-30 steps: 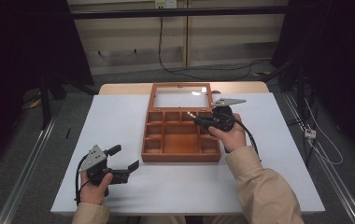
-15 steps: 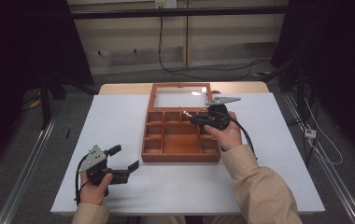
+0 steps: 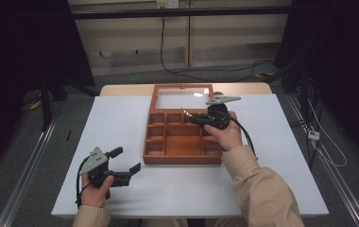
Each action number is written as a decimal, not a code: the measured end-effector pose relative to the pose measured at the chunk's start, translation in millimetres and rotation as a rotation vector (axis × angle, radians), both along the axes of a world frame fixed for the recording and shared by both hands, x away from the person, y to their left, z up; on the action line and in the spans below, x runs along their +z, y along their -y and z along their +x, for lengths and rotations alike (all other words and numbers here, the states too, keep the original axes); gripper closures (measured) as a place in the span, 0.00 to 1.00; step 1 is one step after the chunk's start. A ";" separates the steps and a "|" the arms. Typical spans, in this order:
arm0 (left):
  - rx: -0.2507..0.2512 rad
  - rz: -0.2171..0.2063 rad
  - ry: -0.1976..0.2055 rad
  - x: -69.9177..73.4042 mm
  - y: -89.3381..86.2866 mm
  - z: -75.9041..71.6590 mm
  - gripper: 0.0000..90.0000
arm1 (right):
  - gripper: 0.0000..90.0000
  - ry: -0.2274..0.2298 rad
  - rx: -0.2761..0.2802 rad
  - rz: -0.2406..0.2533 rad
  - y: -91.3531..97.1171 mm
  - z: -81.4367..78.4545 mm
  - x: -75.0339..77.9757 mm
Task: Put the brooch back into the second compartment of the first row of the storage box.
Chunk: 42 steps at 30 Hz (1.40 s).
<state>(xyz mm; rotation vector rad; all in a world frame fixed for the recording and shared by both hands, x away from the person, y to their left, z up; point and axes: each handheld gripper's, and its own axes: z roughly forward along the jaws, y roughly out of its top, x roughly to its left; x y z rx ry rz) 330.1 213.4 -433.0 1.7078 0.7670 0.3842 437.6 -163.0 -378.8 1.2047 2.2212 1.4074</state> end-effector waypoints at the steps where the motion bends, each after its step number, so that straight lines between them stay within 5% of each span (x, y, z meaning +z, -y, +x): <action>1: 0.002 -0.005 -0.001 0.0 0.3 -0.1 0.05 | 0.89 0.001 0.000 -0.002 -0.6 0.4 0.3; 42: -0.001 -0.008 -0.004 0.0 -0.1 0.3 0.05 | 0.89 -0.001 0.009 -0.016 -20.2 24.2 -5.4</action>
